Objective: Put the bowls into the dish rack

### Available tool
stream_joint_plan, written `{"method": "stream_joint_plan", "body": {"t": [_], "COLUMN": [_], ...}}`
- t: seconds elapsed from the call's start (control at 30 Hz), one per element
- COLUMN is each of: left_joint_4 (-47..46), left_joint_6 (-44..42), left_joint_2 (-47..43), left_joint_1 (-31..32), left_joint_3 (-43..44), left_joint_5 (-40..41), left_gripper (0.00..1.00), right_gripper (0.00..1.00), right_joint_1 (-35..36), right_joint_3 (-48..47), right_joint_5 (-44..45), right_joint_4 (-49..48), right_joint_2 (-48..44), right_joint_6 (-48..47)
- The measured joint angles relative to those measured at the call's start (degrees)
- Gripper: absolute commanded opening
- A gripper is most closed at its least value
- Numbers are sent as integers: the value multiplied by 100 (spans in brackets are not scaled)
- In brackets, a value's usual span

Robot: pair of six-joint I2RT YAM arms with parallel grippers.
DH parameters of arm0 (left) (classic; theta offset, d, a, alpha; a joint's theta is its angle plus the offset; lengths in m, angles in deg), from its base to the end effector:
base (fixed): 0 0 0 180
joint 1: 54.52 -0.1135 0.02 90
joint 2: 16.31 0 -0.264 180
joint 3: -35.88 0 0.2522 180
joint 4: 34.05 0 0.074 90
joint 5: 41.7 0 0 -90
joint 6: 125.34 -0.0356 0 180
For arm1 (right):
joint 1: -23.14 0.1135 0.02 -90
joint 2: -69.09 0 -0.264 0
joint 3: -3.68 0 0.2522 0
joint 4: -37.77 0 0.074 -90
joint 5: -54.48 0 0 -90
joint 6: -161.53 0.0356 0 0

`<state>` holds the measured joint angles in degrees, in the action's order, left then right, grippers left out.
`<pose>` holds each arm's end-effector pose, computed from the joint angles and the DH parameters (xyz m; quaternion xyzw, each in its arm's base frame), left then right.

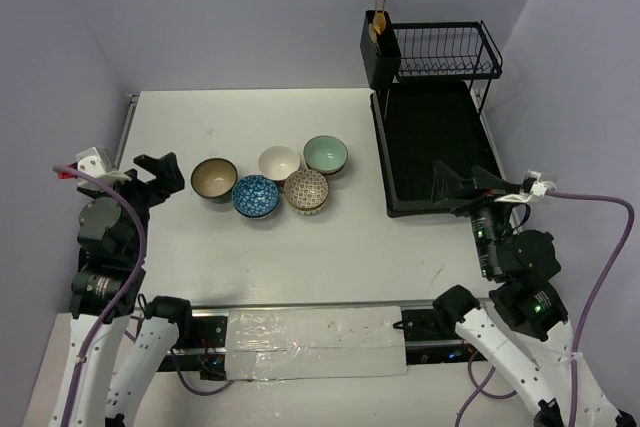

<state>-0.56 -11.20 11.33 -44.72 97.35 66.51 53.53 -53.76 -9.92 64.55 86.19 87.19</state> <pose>0.1038 -0.0066 0.3770 -0.1982 0.6767 -0.0977 0.7023 0.0622 0.0186 0.3793 0.0953 0.6206 0.1735 0.7587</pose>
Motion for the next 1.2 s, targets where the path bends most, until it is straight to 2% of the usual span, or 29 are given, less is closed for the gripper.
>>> {"method": "stream_joint_plan", "body": {"t": [0.27,0.43,0.6,0.77,0.8,0.97,1.2], "left_joint_4": [385,533,514,466,446,330,83], "left_joint_6": [216,273,297,306,306,306,245], "left_joint_2": [356,678,1051,1569,1655,1808,1759], "left_joint_1": [0,0,0,0,0,0,0], "left_joint_3": [24,33,35,129,131,127,-87], "left_joint_5": [-149,-299,-522,-713,-745,-791,-706], "left_gripper": [99,99,99,99,99,99,99], "right_gripper": [100,100,91,89,85,78,66], "right_joint_1": [0,0,4,289,444,1034,1329], "right_joint_3": [26,-9,-457,-1220,-1397,-2236,-3145], "right_joint_5": [-155,-304,-872,-1290,-1285,-1187,-857], "right_joint_4": [68,273,769,975,1043,1198,1639], "right_joint_2": [74,717,2050,3484,3821,5445,7440], "right_joint_6": [304,575,614,732,769,962,1327]}}
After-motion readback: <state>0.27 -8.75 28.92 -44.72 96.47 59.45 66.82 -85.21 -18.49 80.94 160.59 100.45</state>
